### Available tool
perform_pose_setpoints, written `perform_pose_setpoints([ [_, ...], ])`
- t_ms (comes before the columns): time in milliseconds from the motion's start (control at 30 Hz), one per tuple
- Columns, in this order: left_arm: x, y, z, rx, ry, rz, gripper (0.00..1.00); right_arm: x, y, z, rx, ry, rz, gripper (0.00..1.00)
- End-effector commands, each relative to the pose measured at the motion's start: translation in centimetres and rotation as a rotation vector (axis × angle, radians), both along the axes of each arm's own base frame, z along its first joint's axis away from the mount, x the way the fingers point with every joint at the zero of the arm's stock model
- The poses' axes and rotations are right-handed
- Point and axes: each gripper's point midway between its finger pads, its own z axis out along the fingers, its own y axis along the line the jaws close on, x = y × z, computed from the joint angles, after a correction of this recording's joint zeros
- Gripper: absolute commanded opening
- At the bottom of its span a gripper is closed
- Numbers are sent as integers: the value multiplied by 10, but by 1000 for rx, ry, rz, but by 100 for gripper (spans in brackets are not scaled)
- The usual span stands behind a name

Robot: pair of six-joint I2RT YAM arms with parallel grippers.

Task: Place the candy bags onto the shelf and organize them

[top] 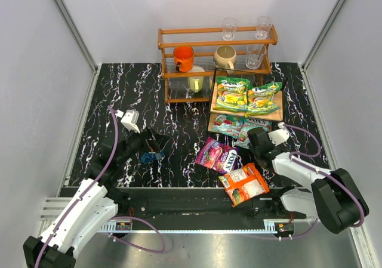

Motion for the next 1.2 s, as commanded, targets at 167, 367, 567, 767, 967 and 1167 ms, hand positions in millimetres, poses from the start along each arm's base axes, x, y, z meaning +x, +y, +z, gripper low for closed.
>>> perform_pose_setpoints([
  [167,7,0,10,-8,-53,2,99,35,-9,47,-75,-169,-36,8],
  [367,7,0,10,-10,-53,1,99,40,-7,55,-96,-188,0,7],
  [567,6,0,13,-13,-58,0,99,25,-4,77,-58,-255,65,6],
  [767,5,0,15,-19,-63,-2,99,-4,2,72,-2,-196,148,4],
  [967,5,1,17,-25,-64,4,99,-36,6,36,91,22,99,4],
  [1167,4,2,17,-20,-62,7,99,-52,20,11,218,108,75,6],
])
